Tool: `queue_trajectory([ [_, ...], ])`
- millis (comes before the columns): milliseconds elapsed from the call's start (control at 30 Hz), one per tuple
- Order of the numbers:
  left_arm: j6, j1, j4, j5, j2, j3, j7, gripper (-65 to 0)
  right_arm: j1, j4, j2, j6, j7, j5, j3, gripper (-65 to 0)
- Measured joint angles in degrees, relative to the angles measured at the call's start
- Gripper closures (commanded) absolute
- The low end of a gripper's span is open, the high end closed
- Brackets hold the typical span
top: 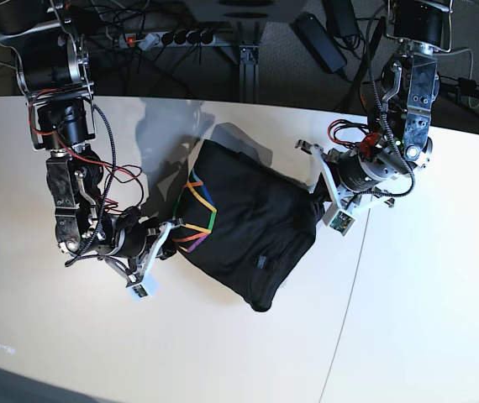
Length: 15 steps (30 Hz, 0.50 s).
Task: Fold the T-shirt properly
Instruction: 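Press and square the folded bundle's sides with both grippers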
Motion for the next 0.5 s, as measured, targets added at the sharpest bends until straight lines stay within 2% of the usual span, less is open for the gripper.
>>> queue_trajectory([
  [67,0.00,-0.57,-1.22,2.14,0.00,-0.02,-2.23,-0.2,-2.27,2.43,0.02,0.00,-1.46,1.42,0.00,0.0],
  [200,0.00,-4.44,-6.01,2.89,-0.02,-0.04,-2.64,-0.2,-8.31,9.62,0.37,0.00,-1.40,3.80,-0.02,0.0],
  [500,-0.04,-11.65,-15.08,2.67,0.00,-0.02,-3.06,-0.2,-20.37,23.96,5.60,0.02,-2.54,7.45,-0.20,0.0],
])
